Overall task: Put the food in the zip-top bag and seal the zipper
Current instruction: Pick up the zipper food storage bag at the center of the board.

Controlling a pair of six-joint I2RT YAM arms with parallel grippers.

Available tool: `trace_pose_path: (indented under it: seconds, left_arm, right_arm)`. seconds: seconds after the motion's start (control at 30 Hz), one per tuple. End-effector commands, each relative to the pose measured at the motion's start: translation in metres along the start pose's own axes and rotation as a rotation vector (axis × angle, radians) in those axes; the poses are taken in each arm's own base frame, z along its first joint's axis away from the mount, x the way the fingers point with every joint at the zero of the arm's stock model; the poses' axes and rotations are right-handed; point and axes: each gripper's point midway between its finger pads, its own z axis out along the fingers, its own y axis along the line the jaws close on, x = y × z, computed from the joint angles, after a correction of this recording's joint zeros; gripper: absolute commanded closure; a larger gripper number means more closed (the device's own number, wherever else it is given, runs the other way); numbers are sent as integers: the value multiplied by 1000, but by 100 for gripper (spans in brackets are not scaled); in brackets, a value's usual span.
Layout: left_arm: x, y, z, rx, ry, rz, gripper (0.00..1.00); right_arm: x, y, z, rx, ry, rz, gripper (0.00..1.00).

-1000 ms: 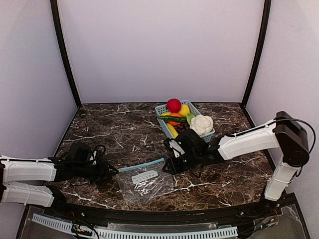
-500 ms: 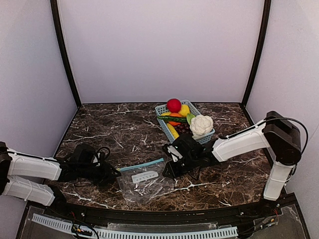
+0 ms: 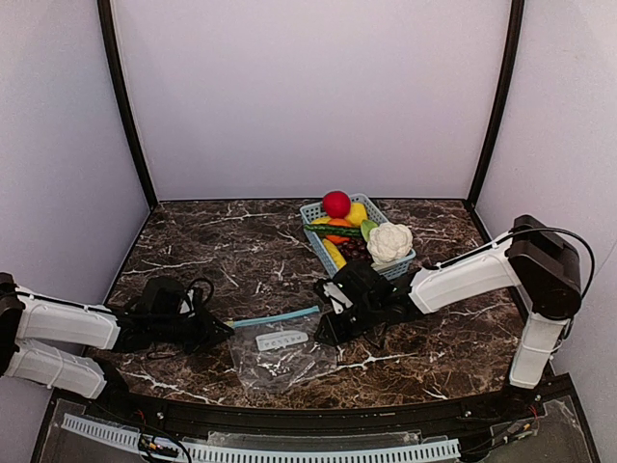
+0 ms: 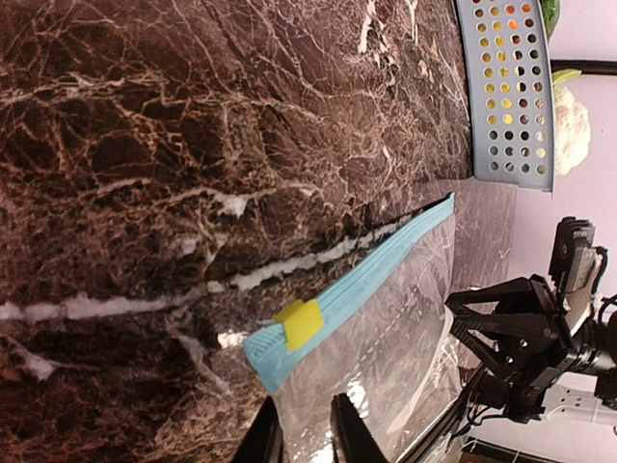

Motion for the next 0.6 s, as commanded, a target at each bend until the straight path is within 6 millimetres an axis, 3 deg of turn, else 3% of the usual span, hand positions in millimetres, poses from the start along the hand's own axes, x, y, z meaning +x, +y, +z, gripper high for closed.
trace_pose_path:
  seconds: [0.0, 0.1, 0.17, 0.27, 0.37, 0.4, 0.43, 0.47, 0.5, 0.57]
  left_arm:
    - [-9, -12, -2, 28, -45, 36, 89]
    - [-10, -17, -2, 39, -43, 76, 98]
    - [-12, -25, -3, 60, -42, 116, 99]
    - [-15, -52, -7, 97, -17, 225, 99]
    - [-13, -72, -15, 80, 48, 434, 99]
    - [-19, -93, -21, 109, 45, 486, 99]
    - [-11, -95, -24, 114, 93, 568, 99]
    - [-15, -116, -29, 151, 92, 620, 99]
    - [-6, -122, -33, 180, 147, 693, 99]
    - [-4, -158, -46, 278, 190, 809, 99]
  right_arm:
    - [-7, 10, -2, -37, -27, 1, 75]
    - [-10, 13, -7, -43, -40, -2, 75]
    - [-14, 15, -15, -42, -65, -11, 73]
    - [-28, 24, -41, -66, -133, -72, 69]
    - [-46, 29, -77, -101, -220, -119, 58]
    - [-53, 30, -90, -122, -248, -134, 56]
    - [-58, 32, -102, -140, -272, -152, 53]
    - [-63, 35, -115, -162, -299, -176, 51]
    - [-66, 42, -127, -203, -314, -210, 49]
    - [-71, 52, -149, -254, -334, -280, 46]
